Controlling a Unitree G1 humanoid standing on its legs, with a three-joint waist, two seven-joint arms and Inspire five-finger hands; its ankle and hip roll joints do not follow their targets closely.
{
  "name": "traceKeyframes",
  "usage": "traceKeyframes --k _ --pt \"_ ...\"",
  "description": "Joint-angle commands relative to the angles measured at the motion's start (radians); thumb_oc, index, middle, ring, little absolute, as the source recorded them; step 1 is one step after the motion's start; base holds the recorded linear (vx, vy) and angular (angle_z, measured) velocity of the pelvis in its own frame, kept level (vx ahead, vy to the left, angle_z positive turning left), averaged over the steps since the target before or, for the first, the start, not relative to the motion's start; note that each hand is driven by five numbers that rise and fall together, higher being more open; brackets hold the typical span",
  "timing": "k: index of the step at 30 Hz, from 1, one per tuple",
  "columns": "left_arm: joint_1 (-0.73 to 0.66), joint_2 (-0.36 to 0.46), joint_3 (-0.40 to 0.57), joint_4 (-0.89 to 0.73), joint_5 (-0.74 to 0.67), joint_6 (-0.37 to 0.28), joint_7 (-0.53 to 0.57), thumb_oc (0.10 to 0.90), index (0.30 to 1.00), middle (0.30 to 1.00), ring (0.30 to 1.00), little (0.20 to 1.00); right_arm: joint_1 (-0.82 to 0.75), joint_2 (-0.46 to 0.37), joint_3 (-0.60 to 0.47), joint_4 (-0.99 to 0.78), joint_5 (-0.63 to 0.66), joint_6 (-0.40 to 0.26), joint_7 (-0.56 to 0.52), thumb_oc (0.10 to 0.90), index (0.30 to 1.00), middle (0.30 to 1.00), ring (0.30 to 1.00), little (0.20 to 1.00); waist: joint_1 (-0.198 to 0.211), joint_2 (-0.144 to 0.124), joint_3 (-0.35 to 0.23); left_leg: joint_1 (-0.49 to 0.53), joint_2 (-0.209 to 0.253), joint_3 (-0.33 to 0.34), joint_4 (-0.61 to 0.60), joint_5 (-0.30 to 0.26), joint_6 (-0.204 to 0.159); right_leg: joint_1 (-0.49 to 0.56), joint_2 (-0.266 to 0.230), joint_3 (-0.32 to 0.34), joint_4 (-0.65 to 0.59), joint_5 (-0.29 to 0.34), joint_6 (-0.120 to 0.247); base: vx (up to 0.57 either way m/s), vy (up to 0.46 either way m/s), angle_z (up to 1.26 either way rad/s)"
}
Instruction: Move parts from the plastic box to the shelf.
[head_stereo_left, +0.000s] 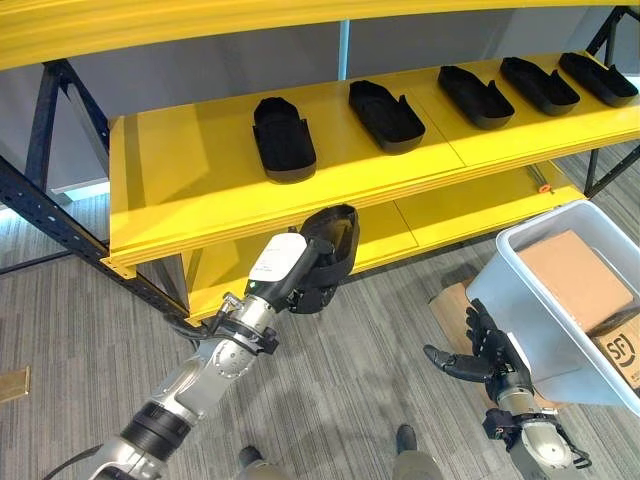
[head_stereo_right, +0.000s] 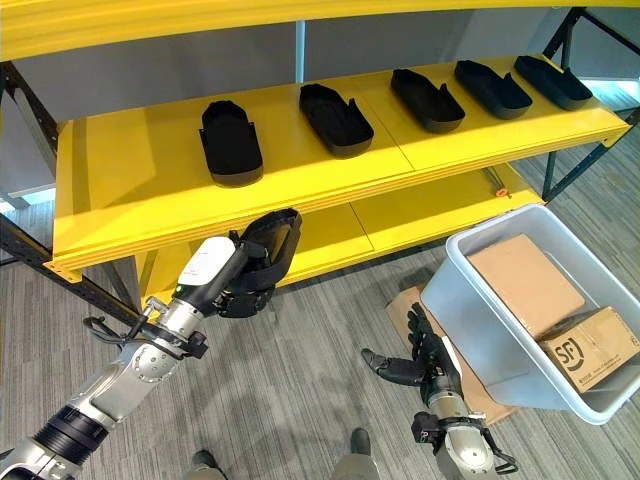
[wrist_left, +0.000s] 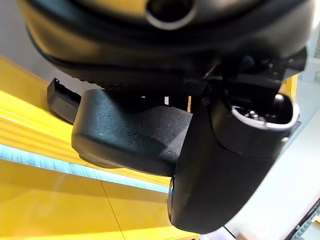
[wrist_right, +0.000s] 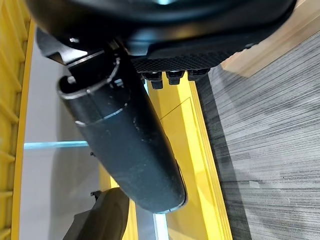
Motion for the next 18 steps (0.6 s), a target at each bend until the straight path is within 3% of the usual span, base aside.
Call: traceKeyframes --k 1,5,8,10,11,12,13,18 --pt "-0.104 0.005 0.074 -0.104 -0.038 -0.073 0.111 0.400 0.300 0.300 0.300 0.300 -0.048 -0.068 -0.064 -0.136 -0.004 -0.100 -0.009 0.900 1.000 1.000 1.000 1.000 0.016 -0.002 -0.081 -0.130 0.105 -0.103 0.045 0.163 -0.045 0.144 -0.097 -0.039 0.027 -0.009 0.006 0.10 0.102 0.22" --pt "-0.127 0.031 0.067 -0.110 -0.025 -0.066 0.126 0.400 0.300 0.300 0.300 0.300 -0.075 -0.059 -0.049 -0.137 -0.004 -0.098 -0.016 0.900 1.000 1.000 1.000 1.000 0.031 -0.010 -0.074 -0.184 0.060 -0.111 0.158 0.045 0.007 0.150 -0.158 -0.041 0.045 0.047 0.022 0.11 0.176 0.11" --pt "-0.159 0.040 0.044 -0.120 -0.018 -0.070 0.127 0.400 0.300 0.300 0.300 0.300 -0.084 -0.053 -0.048 -0.132 -0.003 -0.099 -0.021 0.900 1.000 1.000 1.000 1.000 0.025 -0.010 -0.080 -0.225 0.012 -0.116 0.199 -0.027 0.051 0.131 -0.194 -0.032 0.081 0.140 0.024 0.11 0.263 0.35" --pt "-0.236 0.050 -0.022 -0.134 -0.010 -0.085 0.114 0.400 0.300 0.300 0.300 0.300 -0.109 -0.051 -0.038 -0.114 -0.011 -0.102 -0.035 0.900 1.000 1.000 1.000 1.000 0.007 0.004 -0.072 -0.216 -0.057 -0.098 0.201 -0.099 0.114 0.035 -0.233 -0.016 0.212 0.274 0.004 0.13 0.540 0.28" --pt "-0.260 0.067 -0.039 -0.165 0.003 -0.088 0.101 0.400 0.300 0.300 0.300 0.300 -0.122 -0.048 -0.031 -0.102 -0.012 -0.102 -0.042 0.900 1.000 1.000 1.000 1.000 -0.005 0.017 -0.059 -0.183 -0.091 -0.075 0.180 -0.123 0.144 -0.025 -0.249 -0.036 0.286 0.309 -0.014 0.15 0.602 -0.33" --pt "-0.276 0.080 -0.045 -0.183 0.011 -0.097 0.090 0.400 0.300 0.300 0.300 0.300 -0.123 -0.042 -0.032 -0.098 -0.012 -0.102 -0.045 0.900 1.000 1.000 1.000 1.000 -0.024 0.015 -0.056 -0.140 -0.132 -0.062 0.135 -0.127 0.154 -0.066 -0.241 -0.026 0.283 0.323 -0.013 0.26 0.474 -0.58" --pt "-0.327 0.079 -0.053 -0.232 0.000 -0.122 0.085 0.400 0.300 0.300 0.300 0.300 -0.109 -0.045 -0.037 -0.106 -0.007 -0.109 -0.037 0.900 1.000 1.000 1.000 1.000 -0.057 0.012 -0.040 -0.093 -0.185 -0.052 0.089 -0.139 0.142 -0.105 -0.255 -0.057 0.119 0.368 0.028 0.23 0.250 -0.51" --pt "-0.342 0.074 -0.050 -0.260 -0.009 -0.138 0.085 0.400 0.300 0.300 0.300 0.300 -0.097 -0.042 -0.039 -0.112 -0.011 -0.109 -0.033 0.900 1.000 1.000 1.000 1.000 -0.067 0.018 -0.038 -0.079 -0.179 -0.081 0.089 -0.156 0.116 -0.110 -0.256 -0.056 0.028 0.401 0.036 0.11 -0.011 0.31"
